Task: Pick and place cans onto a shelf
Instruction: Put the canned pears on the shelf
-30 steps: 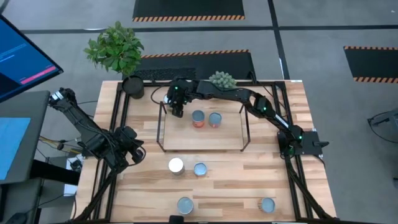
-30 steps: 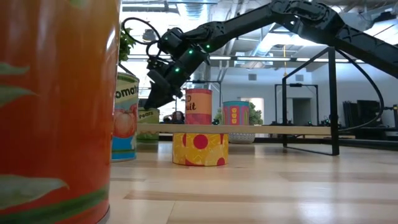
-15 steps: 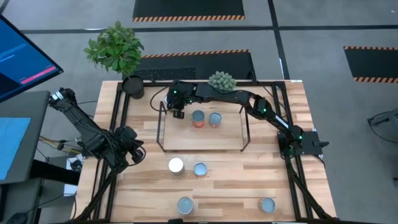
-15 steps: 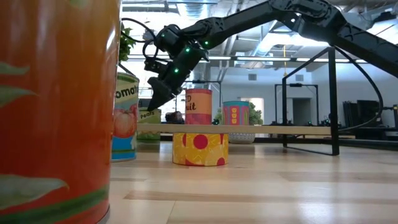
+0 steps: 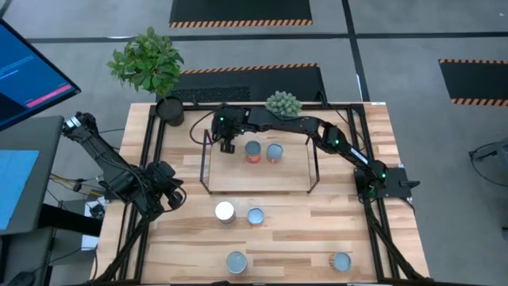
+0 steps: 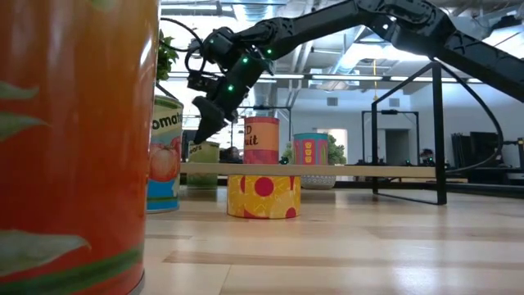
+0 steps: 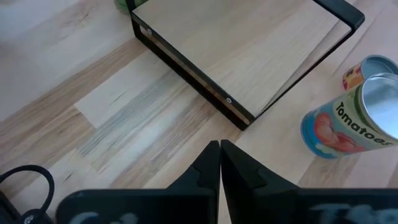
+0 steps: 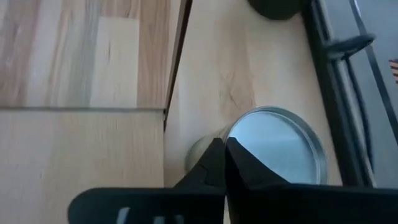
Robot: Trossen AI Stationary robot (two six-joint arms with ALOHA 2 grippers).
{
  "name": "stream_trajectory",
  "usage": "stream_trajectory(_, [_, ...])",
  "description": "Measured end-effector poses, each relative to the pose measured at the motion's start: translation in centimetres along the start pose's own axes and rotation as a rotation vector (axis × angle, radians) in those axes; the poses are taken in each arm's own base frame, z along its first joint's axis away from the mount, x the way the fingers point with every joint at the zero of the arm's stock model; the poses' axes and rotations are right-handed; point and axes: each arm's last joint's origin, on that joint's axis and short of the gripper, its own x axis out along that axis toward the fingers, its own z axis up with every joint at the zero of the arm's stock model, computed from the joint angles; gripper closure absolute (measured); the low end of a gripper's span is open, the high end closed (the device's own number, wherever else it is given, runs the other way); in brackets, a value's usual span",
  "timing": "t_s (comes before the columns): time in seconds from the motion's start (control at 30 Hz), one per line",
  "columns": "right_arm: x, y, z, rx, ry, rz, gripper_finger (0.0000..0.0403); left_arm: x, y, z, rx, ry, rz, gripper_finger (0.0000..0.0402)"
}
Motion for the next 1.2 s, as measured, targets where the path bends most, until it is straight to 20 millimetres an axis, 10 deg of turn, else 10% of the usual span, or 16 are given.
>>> stream_trajectory(0.5, [-5.0, -0.6, 1.9, 0.008, 0.000, -0.010, 0.0399, 0.0, 0.0, 0.0, 0.004, -0.001, 0.000, 0.0401])
stream_trajectory(1.2, [-7.5, 7.7, 4.0, 0.004, 0.007, 0.066, 0.0401, 0.0, 0.1, 0.0, 0.074, -0.001, 0.007, 0.0402])
